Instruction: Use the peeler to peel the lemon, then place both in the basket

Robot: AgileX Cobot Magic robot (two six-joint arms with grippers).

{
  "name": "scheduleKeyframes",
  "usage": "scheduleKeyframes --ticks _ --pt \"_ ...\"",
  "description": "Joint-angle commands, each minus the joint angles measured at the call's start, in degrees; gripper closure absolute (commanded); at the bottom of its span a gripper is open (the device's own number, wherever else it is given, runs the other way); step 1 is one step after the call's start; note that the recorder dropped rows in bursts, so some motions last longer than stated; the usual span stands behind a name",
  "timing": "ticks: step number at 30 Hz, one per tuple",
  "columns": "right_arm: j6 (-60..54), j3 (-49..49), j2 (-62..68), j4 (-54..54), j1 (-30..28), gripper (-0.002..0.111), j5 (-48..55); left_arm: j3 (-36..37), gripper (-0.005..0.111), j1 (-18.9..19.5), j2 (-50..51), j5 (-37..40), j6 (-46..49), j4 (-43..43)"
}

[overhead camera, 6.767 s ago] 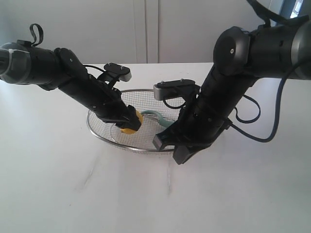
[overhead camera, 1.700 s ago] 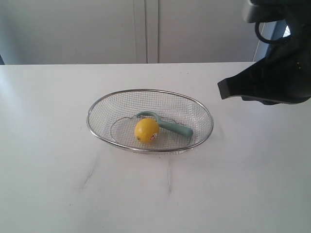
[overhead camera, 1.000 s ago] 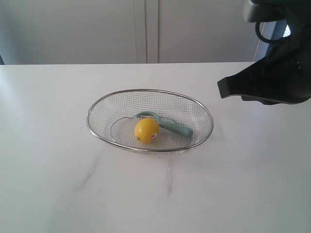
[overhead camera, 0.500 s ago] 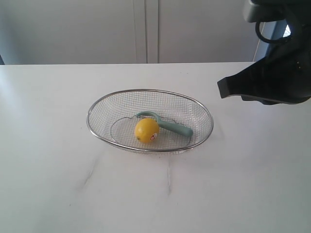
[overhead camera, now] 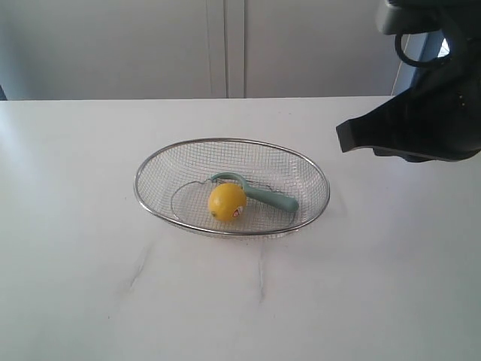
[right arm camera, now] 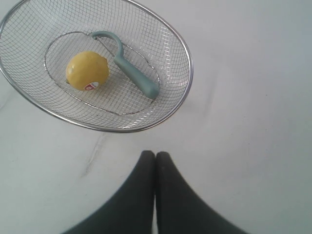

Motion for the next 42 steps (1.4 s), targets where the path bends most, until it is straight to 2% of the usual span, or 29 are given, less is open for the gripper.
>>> scheduleKeyframes --ticks 1,4,7,11,20,23,25,29,36,42 --pt "0.2 0.0 -0.5 -0.6 0.0 0.108 -0.6 4.6 0.107 0.2 -0.2 -3.9 -0.3 -2.2" --pt "0.2 0.0 -0.5 -0.6 0.0 0.108 -0.6 7.9 0.107 0.2 -0.2 -7.7 -0.5 -7.8" --pt "0.2 0.0 -0.5 -0.6 0.0 0.108 -0.6 8.0 0.107 0.2 -0.2 -10.3 -2.9 -12.8" --pt "0.2 0.0 -0.5 -0.6 0.0 0.108 -0.7 8.0 0.107 0.2 -0.2 -10.4 -8.9 -12.9" --pt "0.2 0.0 -0.5 -0.6 0.0 0.108 -0.7 8.0 0.107 0.2 -0.2 -10.7 -7.5 -7.9" --pt "0.2 0.0 -0.5 -0.6 0.0 0.108 -0.7 8.0 0.107 1.4 -0.2 -10.7 -7.5 -7.4" --pt "0.2 0.0 -0.5 -0.6 0.0 0.108 -0.7 8.0 0.107 2.8 -0.2 -13.1 -7.5 -7.3" --pt "0.2 0.0 -0.5 -0.6 0.0 0.108 -0.7 8.0 0.107 3.1 -0.2 -18.8 -7.6 -7.3" --pt "0.2 0.0 -0.5 -0.6 0.0 0.108 -0.7 8.0 0.107 3.1 -0.2 -18.9 -7.6 -7.3" --pt "0.2 0.0 -0.5 -0.6 0.0 0.108 -0.7 8.0 0.107 3.1 -0.2 -16.0 -7.6 -7.3"
